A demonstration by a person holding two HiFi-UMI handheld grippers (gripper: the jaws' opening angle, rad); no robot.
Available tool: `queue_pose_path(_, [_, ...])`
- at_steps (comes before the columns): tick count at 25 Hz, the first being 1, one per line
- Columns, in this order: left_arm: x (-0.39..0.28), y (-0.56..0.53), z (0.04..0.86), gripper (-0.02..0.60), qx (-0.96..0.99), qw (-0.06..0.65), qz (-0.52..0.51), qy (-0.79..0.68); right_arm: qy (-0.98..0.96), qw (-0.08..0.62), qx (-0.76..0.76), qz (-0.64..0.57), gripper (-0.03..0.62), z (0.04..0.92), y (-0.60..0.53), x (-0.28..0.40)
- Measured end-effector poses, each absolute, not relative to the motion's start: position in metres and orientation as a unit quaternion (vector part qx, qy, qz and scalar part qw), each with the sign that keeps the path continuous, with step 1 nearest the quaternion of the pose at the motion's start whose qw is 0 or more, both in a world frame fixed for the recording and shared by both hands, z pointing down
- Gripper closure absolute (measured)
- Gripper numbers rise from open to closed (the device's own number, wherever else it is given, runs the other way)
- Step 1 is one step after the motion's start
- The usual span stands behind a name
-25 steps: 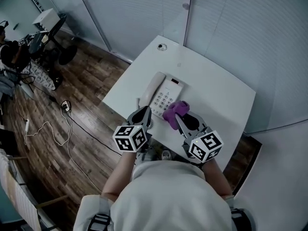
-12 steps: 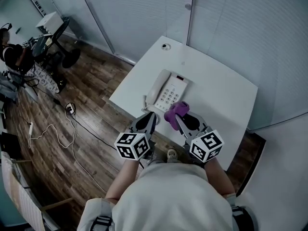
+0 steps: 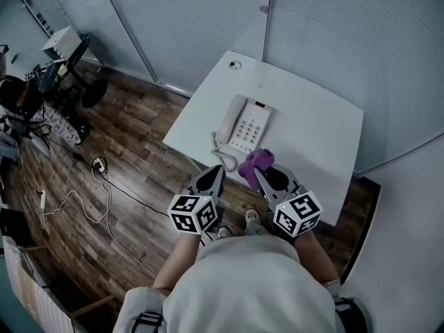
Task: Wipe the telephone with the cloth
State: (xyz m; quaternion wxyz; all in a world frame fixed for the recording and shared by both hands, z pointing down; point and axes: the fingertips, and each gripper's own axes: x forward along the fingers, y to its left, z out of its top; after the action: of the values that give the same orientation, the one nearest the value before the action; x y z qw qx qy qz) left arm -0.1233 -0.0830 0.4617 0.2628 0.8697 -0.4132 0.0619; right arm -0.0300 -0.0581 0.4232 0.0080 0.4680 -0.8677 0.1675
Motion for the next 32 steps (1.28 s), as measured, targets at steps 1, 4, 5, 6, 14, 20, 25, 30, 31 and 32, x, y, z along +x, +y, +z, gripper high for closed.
queue_pose_path(1, [-0.128,-0.081,0.461,0.560,0.870,0.263,0.061,-0.412,-0.866,0.007,0.472,0.167,0.527,0.422,-0.055,-0.033])
queue_pose_path(4, [-0.142,-0.075,0.458,0.560,0.872,0.264,0.057,-0.408,-0.862,0.008,0.479,0.164,0.527,0.420,-0.046,-0.044])
queue_pose_path(5, [-0.146,-0.073,0.457,0.560,0.873,0.264,0.056,-0.407,-0.861,0.008,0.481,0.163,0.527,0.419,-0.043,-0.048])
queue_pose_path(6, [-0.150,-0.071,0.456,0.560,0.873,0.264,0.055,-0.406,-0.861,0.009,0.483,0.162,0.527,0.418,-0.040,-0.051])
queue_pose_path(14, [-0.173,-0.050,0.463,0.560,0.876,0.271,0.059,-0.393,-0.854,0.010,0.496,0.155,0.527,0.418,-0.024,-0.073])
queue_pose_path(20, [-0.188,-0.045,0.467,0.560,0.875,0.275,0.054,-0.395,-0.855,0.014,0.496,0.152,0.526,0.421,-0.018,-0.087])
queue_pose_path(25, [-0.195,-0.044,0.465,0.560,0.875,0.272,0.047,-0.397,-0.858,0.026,0.493,0.142,0.528,0.421,-0.016,-0.096])
queue_pose_path(30, [-0.202,-0.045,0.463,0.560,0.874,0.273,0.041,-0.399,-0.862,0.019,0.489,0.134,0.528,0.416,-0.015,-0.104])
queue_pose_path(31, [-0.202,-0.045,0.464,0.560,0.874,0.273,0.040,-0.399,-0.862,0.018,0.488,0.133,0.528,0.416,-0.016,-0.104])
queue_pose_path(32, [-0.202,-0.045,0.464,0.560,0.874,0.274,0.040,-0.399,-0.862,0.017,0.488,0.132,0.528,0.416,-0.016,-0.105])
